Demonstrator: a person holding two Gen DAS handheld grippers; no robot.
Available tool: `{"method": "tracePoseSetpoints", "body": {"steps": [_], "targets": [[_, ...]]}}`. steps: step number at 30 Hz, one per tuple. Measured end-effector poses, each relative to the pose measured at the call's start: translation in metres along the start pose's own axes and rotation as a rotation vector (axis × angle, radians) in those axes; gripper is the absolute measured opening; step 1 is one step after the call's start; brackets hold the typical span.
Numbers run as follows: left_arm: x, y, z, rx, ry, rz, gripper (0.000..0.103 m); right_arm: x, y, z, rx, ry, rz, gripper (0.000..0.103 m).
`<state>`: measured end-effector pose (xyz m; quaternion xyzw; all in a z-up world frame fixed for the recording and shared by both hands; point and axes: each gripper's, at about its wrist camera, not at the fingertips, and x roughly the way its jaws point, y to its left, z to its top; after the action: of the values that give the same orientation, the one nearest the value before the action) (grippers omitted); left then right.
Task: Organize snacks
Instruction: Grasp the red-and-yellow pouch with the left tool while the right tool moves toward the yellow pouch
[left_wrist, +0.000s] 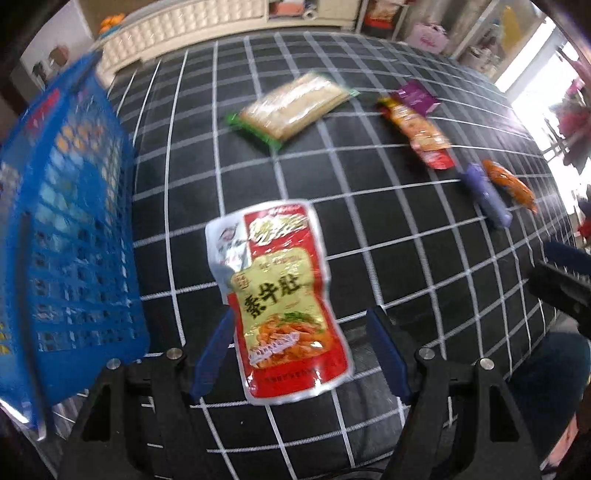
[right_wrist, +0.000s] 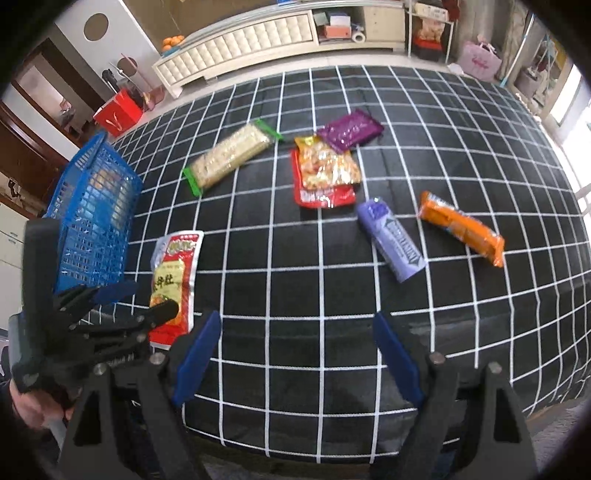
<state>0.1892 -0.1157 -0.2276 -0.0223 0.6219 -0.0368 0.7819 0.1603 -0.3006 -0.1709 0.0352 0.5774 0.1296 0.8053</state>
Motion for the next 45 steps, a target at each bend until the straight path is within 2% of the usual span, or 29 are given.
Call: {"method": "tracePoseSetpoints", "body": {"steps": [4, 7, 16, 18, 19, 20, 22, 29, 36, 40, 45], "targets": [[0.017, 0.008, 0.002, -0.026, 0.034, -0.015, 0.071, 0.009, -0.008, -0.003, 0.018, 0.008, 0.018, 0.087], [0.029, 0.01, 0.003, -0.016, 0.049, 0.004, 0.071, 0.014, -0.014, -0.004, 0.037, 0.017, 0.031, 0.087], [0.036, 0.008, 0.007, 0.003, 0.015, 0.07, 0.073, 0.023, -0.013, -0.009, 0.046, 0.034, 0.036, 0.087], [0.034, 0.003, 0.005, 0.011, 0.005, 0.068, 0.061, 0.024, -0.011, -0.01, 0.047, 0.041, 0.032, 0.087], [0.031, 0.0, 0.004, 0.014, -0.003, 0.061, 0.044, 0.025, -0.01, -0.009, 0.049, 0.043, 0.031, 0.087], [0.029, -0.005, 0.003, 0.026, 0.001, 0.053, 0.038, 0.025, -0.01, -0.008, 0.053, 0.046, 0.031, 0.087], [0.025, -0.011, -0.001, 0.07, -0.003, 0.042, 0.036, 0.023, -0.009, -0.007, 0.056, 0.047, 0.026, 0.087], [0.0, -0.018, 0.001, 0.029, -0.046, -0.068, 0.035, 0.014, -0.008, 0.006, 0.046, 0.028, 0.005, 0.087], [-0.04, -0.02, 0.009, 0.03, -0.162, -0.077, 0.035, 0.01, -0.012, 0.033, 0.065, 0.012, 0.003, 0.087], [-0.046, -0.015, 0.031, 0.004, -0.19, -0.082, 0.035, 0.015, -0.016, 0.059, 0.056, 0.004, -0.012, 0.087], [-0.045, -0.006, 0.054, -0.013, -0.187, -0.074, 0.035, 0.034, -0.024, 0.096, 0.049, 0.001, -0.051, 0.087]]}}
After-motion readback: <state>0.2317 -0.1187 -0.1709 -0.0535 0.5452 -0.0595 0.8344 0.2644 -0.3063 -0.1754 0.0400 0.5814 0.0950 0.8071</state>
